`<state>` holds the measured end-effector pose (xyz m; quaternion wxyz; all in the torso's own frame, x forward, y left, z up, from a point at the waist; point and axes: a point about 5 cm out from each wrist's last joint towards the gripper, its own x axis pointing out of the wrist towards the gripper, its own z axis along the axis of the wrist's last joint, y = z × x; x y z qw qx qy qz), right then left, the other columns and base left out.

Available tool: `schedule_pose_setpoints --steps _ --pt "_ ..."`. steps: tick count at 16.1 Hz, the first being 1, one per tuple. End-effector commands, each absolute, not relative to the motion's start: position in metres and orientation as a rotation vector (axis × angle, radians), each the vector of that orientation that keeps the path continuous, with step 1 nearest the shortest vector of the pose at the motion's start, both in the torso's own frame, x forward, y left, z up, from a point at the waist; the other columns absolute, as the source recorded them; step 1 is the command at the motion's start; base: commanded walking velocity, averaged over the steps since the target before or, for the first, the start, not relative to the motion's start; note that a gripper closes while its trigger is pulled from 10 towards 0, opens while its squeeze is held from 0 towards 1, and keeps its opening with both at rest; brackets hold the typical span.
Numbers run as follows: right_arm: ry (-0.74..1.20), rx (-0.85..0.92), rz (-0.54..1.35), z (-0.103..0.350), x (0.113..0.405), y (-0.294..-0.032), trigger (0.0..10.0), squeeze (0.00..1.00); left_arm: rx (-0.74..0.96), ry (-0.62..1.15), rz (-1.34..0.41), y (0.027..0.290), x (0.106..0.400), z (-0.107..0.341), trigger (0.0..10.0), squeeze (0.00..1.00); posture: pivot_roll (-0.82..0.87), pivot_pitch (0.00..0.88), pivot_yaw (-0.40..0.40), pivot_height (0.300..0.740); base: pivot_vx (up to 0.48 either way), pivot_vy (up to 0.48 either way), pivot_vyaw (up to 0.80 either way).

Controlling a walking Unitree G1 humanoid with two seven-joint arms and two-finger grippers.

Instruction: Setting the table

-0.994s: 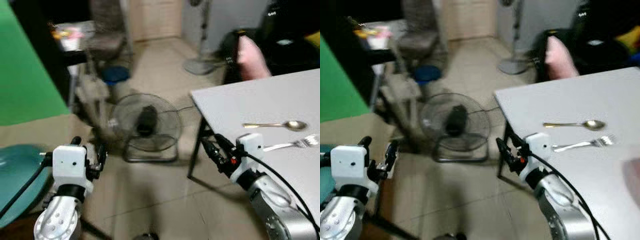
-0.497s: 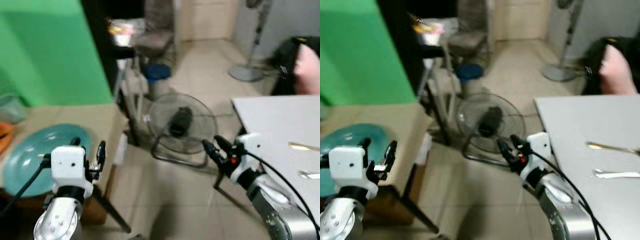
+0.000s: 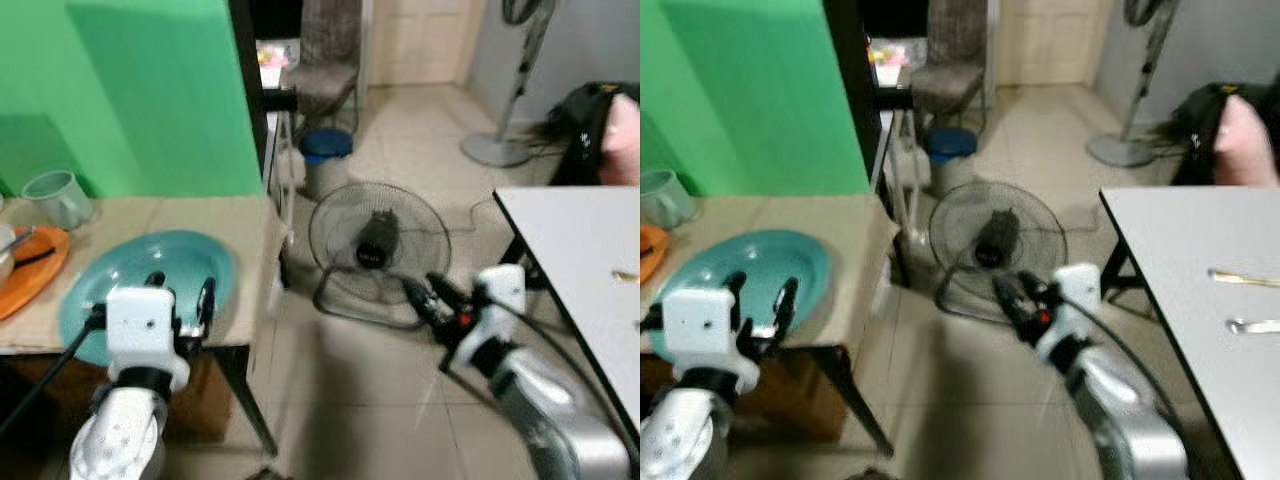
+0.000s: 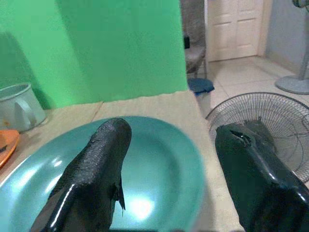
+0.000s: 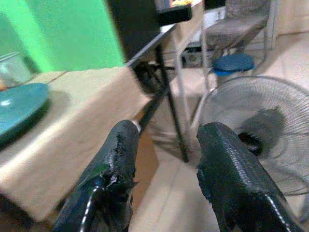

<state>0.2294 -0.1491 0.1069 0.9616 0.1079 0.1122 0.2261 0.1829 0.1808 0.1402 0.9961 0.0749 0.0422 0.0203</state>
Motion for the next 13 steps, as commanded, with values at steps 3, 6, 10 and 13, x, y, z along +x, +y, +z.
schedule_pose_setpoints --steps 3,6,10,13 --pt "0.214 0.175 0.409 0.110 0.239 -0.152 10.0 0.00 0.155 0.093 0.030 0.181 0.186 0.139 10.0 0.00 -0.05 0.012 0.052 0.740 0.000 0.280 0.00" --pt "0.151 0.097 0.270 0.111 0.252 -0.164 10.0 0.00 0.145 0.088 -0.034 0.177 0.193 0.136 10.0 0.00 -0.05 0.012 0.051 0.740 0.000 0.274 0.00" --pt "0.097 0.069 0.225 0.111 0.262 -0.173 10.0 0.00 0.122 0.082 -0.099 0.170 0.196 0.128 10.0 0.00 -0.06 0.009 0.058 0.740 0.000 0.255 0.00" --pt "0.118 0.096 0.331 0.111 0.262 -0.160 10.0 0.00 0.113 0.068 -0.033 0.176 0.194 0.130 10.0 0.00 -0.07 0.000 0.051 0.740 0.000 0.081 0.00"
